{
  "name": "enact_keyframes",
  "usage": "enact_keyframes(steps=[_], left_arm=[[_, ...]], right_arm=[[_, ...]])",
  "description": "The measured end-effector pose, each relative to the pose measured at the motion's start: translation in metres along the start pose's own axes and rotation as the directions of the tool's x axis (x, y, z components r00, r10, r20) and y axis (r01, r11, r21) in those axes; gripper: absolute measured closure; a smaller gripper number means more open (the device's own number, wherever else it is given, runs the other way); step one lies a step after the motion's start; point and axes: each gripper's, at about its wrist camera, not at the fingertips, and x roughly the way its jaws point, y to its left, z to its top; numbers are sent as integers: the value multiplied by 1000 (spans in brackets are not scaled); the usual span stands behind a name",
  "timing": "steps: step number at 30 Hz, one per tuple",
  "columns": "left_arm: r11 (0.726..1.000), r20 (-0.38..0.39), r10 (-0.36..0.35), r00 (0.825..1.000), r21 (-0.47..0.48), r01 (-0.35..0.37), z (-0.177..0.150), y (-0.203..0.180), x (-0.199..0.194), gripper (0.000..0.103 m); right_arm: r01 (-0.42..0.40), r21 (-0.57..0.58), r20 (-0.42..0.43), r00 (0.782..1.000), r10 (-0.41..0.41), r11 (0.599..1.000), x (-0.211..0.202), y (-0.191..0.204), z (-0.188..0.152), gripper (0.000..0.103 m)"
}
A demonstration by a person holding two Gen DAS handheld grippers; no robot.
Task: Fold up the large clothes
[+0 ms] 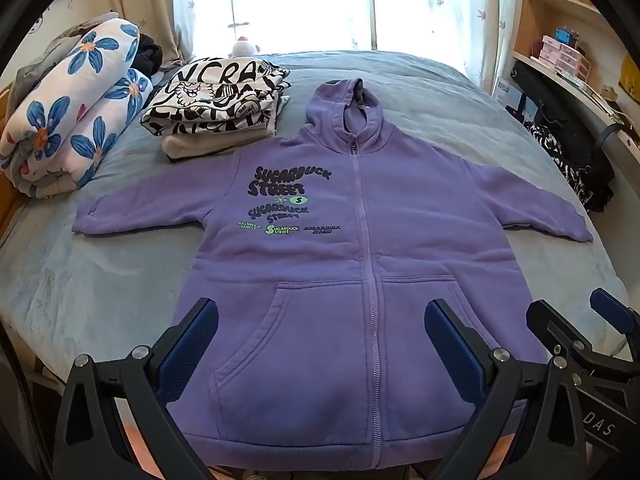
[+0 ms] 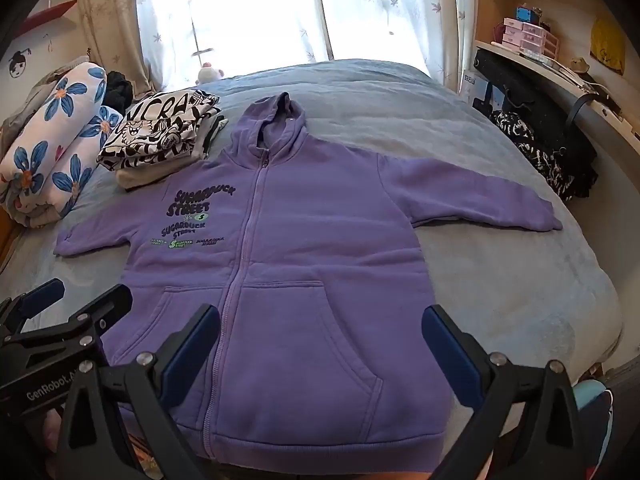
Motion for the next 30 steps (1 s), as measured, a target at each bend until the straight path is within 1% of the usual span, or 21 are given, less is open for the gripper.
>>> enact_keyframes(steps=[6, 13, 14, 21, 22, 30], left_arm=[[1000, -9, -1, 1000, 1, 1, 0, -1, 1, 1], [1000, -25, -5, 1000, -6, 5, 4, 9, -2, 1], [1000, -24, 1, 1000, -2, -1, -2, 5, 4, 1], [1000, -35, 2, 999, -5, -2, -4, 5, 4, 1], [1000, -36, 2, 999, -5, -3, -4, 5, 4, 1], [1000, -44, 4, 999, -9, -4, -4, 6, 4, 1]], right_arm=[[0, 0, -6, 1000, 0, 1000, 0, 0, -1, 2], [0, 0, -7, 1000, 0, 1000, 0, 1, -2, 2], [1, -1, -7, 1000, -1, 1000, 0, 1, -2, 2], [-1, 1, -9, 1000, 1, 1000, 2, 0, 1, 2], [0, 1, -9, 1000, 0, 1000, 2, 3, -7, 2], [0, -1, -11, 1000, 0, 1000, 3, 5, -8, 2]])
